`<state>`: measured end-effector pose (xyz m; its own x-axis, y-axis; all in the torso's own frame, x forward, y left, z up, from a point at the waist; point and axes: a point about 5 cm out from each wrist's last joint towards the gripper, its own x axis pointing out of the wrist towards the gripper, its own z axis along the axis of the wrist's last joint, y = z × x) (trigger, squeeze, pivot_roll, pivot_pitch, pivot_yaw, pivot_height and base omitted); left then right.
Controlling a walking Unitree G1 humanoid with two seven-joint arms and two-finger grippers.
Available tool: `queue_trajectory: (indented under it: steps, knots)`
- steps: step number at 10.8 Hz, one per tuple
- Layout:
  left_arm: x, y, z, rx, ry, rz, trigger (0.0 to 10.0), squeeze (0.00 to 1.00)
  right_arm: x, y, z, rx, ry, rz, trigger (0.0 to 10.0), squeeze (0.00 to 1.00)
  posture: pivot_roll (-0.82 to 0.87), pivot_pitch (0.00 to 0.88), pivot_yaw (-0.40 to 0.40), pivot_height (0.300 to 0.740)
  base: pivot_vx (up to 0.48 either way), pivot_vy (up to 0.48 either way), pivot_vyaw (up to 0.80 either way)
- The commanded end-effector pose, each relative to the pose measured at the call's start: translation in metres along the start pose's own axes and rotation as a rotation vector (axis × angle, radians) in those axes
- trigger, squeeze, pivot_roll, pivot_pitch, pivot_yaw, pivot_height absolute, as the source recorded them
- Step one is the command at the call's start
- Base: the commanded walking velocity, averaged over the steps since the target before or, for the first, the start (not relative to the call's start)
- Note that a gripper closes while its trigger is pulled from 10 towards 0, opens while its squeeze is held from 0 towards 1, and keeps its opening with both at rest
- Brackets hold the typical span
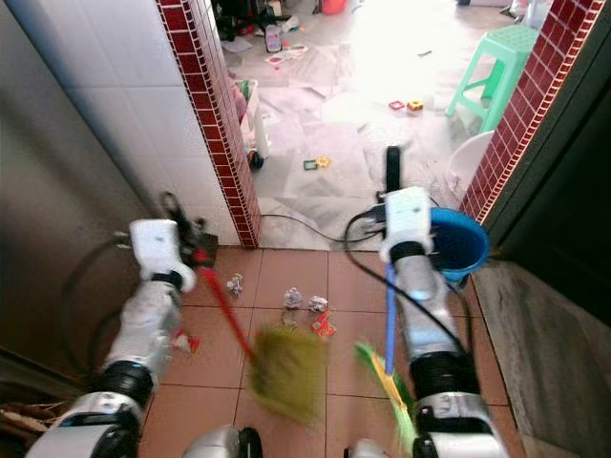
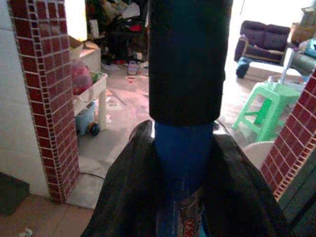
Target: Sweep floor
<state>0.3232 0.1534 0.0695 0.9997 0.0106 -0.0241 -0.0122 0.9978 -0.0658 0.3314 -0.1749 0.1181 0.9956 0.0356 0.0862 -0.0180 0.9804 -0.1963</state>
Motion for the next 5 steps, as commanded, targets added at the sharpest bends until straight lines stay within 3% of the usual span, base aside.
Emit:
queue_trajectory:
  steps: [1, 5]
  knots:
    - [0.002, 0.006, 0.012, -0.01, -0.06, 0.029, 10.0, 0.0, 0.005, 0.004, 0.011, 0.002, -0.063, 0.004, 10.0, 0.0, -0.12, 0.0, 0.104, 0.74, 0.0, 0.0, 0.0]
    - [-0.004, -0.004, 0.019, -0.004, -0.096, 0.02, 10.0, 0.0, 0.002, 0.008, 0.007, 0.046, -0.071, -0.067, 10.0, 0.0, -0.11, 0.0, 0.114, 0.74, 0.0, 0.0, 0.0]
